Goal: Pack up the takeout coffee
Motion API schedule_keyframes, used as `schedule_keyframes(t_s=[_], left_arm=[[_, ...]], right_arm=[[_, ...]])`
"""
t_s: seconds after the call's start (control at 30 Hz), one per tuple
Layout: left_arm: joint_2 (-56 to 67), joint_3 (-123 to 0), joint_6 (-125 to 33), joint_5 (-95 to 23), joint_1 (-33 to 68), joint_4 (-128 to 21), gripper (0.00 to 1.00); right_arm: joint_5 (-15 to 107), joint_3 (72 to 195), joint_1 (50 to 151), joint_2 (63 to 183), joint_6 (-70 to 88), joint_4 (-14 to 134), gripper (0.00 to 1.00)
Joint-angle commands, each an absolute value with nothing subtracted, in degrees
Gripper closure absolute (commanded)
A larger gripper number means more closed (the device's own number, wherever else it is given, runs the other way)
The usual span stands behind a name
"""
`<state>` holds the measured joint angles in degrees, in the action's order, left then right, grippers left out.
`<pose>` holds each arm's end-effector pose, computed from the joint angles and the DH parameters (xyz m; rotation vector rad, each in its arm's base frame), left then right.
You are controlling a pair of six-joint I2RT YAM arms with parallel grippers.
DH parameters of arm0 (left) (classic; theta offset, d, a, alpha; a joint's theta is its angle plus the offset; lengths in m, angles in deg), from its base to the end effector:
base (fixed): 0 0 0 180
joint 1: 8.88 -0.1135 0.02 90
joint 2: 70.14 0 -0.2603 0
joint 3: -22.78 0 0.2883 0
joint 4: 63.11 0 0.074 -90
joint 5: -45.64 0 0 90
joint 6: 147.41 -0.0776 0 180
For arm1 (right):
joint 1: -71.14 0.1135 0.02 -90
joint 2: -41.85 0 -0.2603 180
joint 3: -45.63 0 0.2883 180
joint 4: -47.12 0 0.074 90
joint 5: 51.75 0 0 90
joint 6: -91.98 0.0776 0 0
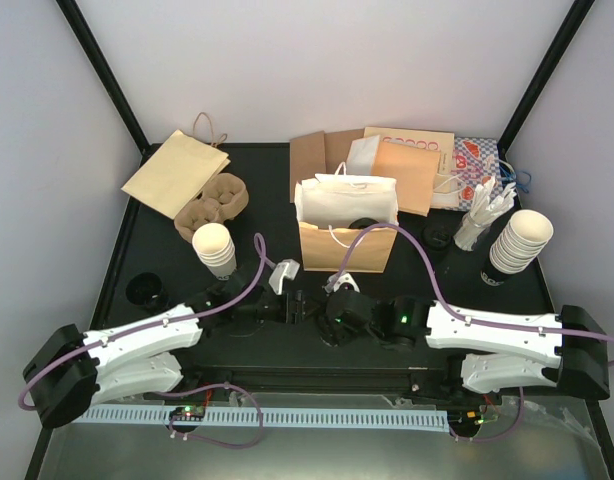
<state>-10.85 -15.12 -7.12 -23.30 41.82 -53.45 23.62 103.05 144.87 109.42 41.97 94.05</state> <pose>0.1564 -0.2351 0.1566 0.2620 2.4111 -1.3371 0.0988 0.2686 0.1782 -0.6556 2.4993 0.4576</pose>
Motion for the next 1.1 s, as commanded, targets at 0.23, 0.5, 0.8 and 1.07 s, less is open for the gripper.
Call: schedule_keyframes(t_s=[0.23, 0.5, 0.8, 1.07], left_arm=[[-13.0, -11.8, -5.4, -23.7, 41.1, -52.1, 0.44], [-10.9, -11.4, -5.5, -23.3, 41.2, -52.6, 0.45], [-9.4, -12.0, -5.6, -25.5, 41.1, -48.1, 0.45], [-6.2, -10.5, -4.5, -25.7, 41.0, -47.7, 0.48]], right_arm=[[33.6, 99.2, 146.1, 115.8, 45.1, 104.8, 0.34], [33.7, 100.2, 146.2, 116.3, 44.7, 105.1, 0.34], [34.5, 101.3, 146.2, 117.2, 44.0, 106.8, 0.34], [35.3, 101.7, 146.2, 119.5, 43.5, 107.4, 0.34]])
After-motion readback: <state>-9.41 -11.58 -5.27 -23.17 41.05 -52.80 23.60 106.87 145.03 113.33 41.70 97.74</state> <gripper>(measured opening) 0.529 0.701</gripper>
